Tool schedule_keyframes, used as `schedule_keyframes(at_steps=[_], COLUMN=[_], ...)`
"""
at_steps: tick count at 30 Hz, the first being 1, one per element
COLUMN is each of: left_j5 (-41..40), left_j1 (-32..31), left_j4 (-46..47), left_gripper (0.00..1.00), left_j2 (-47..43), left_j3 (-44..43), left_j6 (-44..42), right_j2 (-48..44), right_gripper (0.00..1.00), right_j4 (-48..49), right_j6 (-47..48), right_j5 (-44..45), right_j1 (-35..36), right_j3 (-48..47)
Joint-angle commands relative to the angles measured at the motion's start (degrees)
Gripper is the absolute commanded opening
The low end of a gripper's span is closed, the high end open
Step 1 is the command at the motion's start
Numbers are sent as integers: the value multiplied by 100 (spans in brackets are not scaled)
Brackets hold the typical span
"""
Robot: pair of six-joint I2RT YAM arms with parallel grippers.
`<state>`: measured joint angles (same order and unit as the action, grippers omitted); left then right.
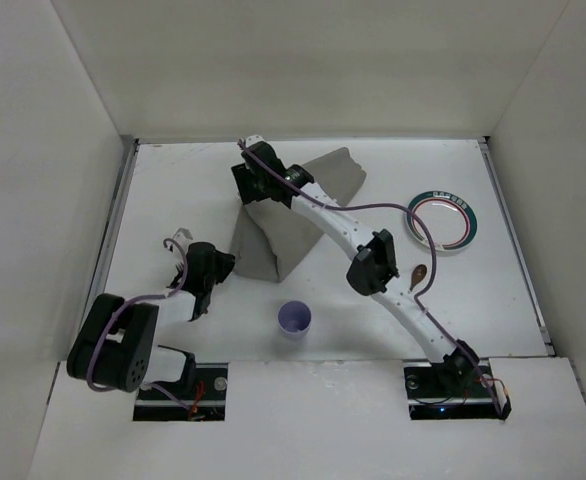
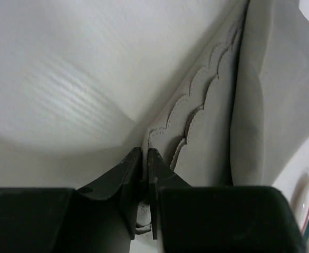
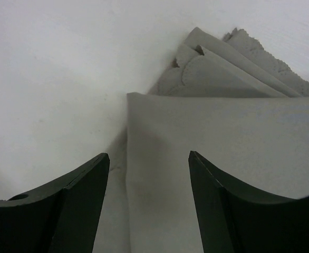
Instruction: Set the dinner table for one person
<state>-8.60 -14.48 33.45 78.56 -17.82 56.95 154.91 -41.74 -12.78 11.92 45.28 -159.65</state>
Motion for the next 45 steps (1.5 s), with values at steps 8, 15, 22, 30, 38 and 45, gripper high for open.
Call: schedule_keyframes(at_steps=[8,15,22,30,38,45], left_j5=[210,148,201,175,157,-124], left_j1=[-577,-508,-402,-472,-621,-727], left_j4=[-295,-278,-234,-243,-339,-874], left_gripper=[9,10,10,10,9,10], left_j2=[-1203,-1238,-1326,-1344,-1528,-2187], left_j3=[561,701,877,895,956,1237], left_j6=[255,247,264,264,220,133], right_j2=[804,935,1024,1024,1024,858], right_gripper=[66,68,64,64,64,55], right_j4=[-1943,-1900,-1847,-1847,-1847,-2221], right_j6=[258,179,232,232,232,153], right_j5=[-445,-331,-287,-287,-287,792], right_j1=[-33,205,302,302,302,450], right_j3=[-1657,-1937,-1894,-1894,-1894,-2138])
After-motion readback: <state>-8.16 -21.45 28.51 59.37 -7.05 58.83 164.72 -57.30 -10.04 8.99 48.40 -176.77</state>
